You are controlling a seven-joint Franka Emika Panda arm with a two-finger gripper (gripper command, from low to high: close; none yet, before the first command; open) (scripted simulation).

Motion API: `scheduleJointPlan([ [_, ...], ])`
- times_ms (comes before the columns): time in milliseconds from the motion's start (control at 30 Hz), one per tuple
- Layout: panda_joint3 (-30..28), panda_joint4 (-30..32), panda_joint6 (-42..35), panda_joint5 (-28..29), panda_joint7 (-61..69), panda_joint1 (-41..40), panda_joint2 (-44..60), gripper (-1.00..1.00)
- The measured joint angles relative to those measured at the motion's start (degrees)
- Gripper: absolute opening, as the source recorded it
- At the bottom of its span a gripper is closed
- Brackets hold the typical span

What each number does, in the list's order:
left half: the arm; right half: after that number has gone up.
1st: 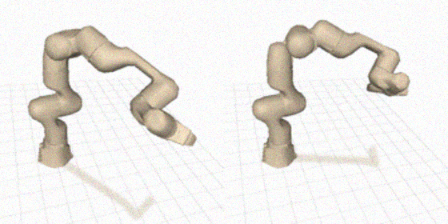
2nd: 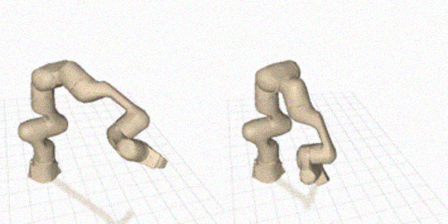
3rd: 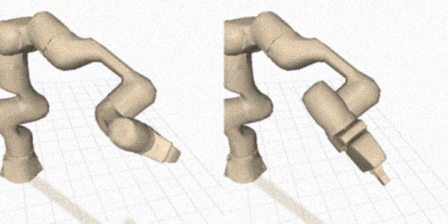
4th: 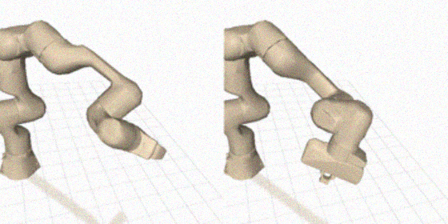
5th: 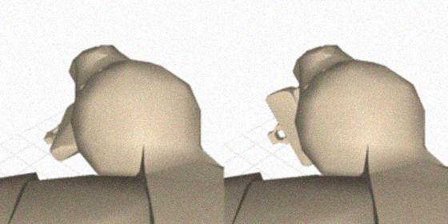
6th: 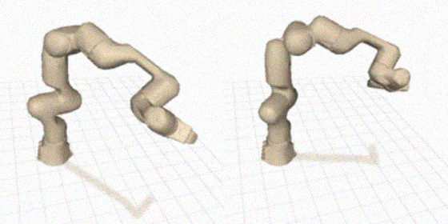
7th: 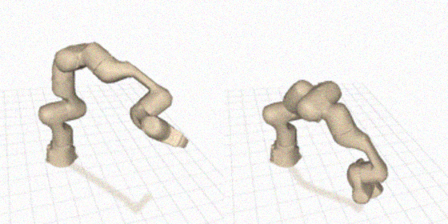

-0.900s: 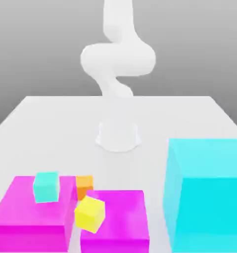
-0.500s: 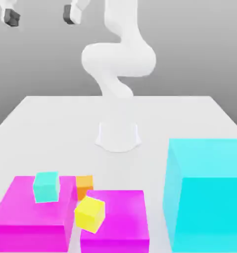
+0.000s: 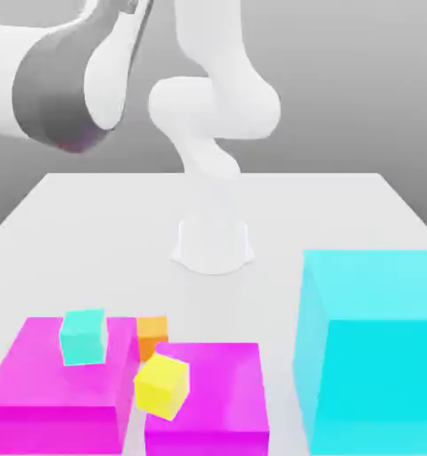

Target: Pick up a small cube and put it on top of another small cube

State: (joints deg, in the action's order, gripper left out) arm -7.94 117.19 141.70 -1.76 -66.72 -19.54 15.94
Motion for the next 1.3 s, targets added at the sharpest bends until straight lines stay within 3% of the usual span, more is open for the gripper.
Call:
scheduleJointPlan([
  [333, 0.45, -5.03, 6.82, -6.83, -0.71, -6.33, 20.87, 0.0],
  [367, 0.69, -5.35, 7.77, -7.05, -0.58, -6.53, 22.17, -1.0],
  [567, 0.8, -5.51, 8.29, -7.31, -0.4, -6.62, 22.82, -1.0],
  [767, -1.74, -3.09, 2.47, -6.22, -1.26, -6.69, 14.38, -1.0],
  [1133, 4.95, 16.05, -1.33, -1.13, 8.44, 0.94, -8.34, -1.0],
  [1300, 9.0, 23.72, -3.19, -0.69, 13.25, 8.68, -17.93, -1.0],
])
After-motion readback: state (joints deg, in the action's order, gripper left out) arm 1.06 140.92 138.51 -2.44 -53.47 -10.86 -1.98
